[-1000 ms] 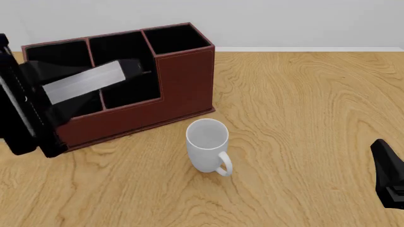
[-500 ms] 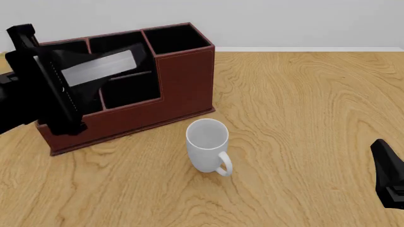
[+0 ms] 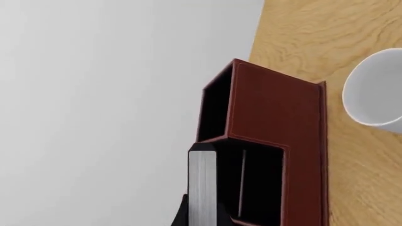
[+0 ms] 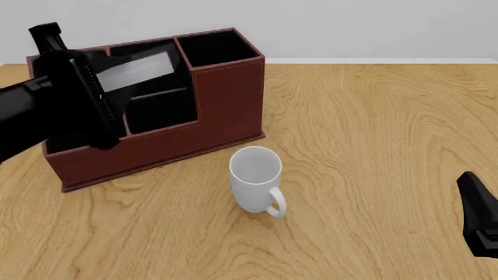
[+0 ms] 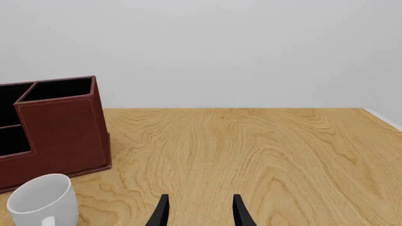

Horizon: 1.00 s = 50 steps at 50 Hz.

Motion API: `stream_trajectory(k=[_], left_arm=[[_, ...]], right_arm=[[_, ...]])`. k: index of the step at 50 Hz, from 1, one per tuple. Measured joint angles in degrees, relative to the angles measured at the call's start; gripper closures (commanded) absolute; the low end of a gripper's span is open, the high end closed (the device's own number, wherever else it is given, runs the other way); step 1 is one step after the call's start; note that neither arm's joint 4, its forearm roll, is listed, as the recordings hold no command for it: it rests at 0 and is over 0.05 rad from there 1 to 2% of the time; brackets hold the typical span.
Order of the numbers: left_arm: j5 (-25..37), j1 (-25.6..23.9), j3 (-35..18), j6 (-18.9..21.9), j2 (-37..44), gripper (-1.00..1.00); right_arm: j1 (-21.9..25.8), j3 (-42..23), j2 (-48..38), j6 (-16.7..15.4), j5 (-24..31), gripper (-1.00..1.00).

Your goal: Pick up the book and place it in the front compartment of the caddy.

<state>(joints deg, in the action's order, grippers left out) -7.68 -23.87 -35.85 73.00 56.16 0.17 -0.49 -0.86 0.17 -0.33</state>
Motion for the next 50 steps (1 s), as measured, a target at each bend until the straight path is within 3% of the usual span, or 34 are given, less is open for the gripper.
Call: stream_trajectory(k=[50], left_arm=[[-8.4,4.9,-0.7,0.9,10.1,1.0]], right_arm=[[0.0,0.0,0.0,0.0,0.0,-1.0]])
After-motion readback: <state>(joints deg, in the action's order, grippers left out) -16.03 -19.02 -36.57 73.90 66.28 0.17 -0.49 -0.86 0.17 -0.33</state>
